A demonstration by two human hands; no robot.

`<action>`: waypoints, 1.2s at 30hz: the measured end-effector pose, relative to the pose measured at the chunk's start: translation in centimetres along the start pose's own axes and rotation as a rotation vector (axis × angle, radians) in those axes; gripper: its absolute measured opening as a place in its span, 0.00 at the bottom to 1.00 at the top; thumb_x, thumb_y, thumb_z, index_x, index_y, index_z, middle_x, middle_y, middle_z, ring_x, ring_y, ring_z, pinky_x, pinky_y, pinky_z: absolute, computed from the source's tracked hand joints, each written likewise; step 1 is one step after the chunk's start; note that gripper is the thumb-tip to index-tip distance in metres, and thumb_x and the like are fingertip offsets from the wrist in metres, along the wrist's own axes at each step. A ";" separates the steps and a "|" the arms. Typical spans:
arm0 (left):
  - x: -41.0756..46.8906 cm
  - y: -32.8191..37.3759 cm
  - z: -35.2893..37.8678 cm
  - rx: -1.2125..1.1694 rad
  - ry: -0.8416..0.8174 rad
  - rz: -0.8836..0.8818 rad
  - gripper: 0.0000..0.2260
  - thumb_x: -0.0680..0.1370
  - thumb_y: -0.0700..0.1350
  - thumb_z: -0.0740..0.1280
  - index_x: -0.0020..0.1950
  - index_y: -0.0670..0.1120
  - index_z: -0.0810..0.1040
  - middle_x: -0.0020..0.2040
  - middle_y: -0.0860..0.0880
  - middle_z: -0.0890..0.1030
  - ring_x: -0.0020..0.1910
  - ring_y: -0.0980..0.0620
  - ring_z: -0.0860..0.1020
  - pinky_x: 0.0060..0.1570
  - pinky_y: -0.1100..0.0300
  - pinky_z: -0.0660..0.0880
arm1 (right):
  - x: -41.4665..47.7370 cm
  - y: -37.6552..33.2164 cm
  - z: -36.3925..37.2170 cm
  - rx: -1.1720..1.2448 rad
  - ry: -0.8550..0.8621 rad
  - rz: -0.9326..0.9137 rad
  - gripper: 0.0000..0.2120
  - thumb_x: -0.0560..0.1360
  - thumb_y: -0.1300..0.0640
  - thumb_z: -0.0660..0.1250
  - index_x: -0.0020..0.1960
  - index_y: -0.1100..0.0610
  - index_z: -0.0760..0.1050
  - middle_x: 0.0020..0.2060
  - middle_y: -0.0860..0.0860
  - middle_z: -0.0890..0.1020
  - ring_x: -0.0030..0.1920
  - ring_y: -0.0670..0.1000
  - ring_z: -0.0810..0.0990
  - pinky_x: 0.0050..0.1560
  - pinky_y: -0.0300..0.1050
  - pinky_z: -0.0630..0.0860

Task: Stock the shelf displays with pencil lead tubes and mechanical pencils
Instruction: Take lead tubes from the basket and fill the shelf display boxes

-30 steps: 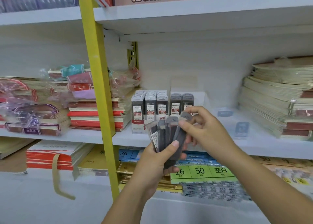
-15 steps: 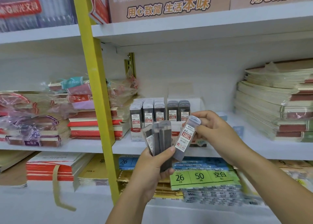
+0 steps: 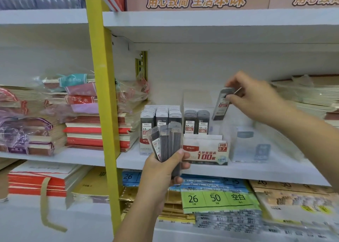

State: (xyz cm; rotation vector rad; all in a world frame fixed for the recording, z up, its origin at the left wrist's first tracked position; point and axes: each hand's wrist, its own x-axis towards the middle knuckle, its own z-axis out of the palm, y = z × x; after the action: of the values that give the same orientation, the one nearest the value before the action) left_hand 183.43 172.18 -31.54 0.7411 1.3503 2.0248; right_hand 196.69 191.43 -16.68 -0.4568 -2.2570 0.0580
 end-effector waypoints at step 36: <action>-1.9 0.4 0.1 0.078 -0.253 -0.048 0.20 0.73 0.60 0.68 0.62 0.53 0.80 0.55 0.50 0.86 0.45 0.55 0.85 0.29 0.65 0.75 | -7.2 -4.5 4.4 0.911 -0.254 0.227 0.04 0.76 0.53 0.68 0.49 0.46 0.79 0.40 0.49 0.85 0.38 0.47 0.81 0.41 0.40 0.76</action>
State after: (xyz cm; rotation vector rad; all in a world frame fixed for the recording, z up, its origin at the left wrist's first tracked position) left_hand 184.67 170.74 -31.41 0.9552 1.2915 1.7805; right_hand 196.41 185.25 -23.99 -0.2017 -2.1243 1.2539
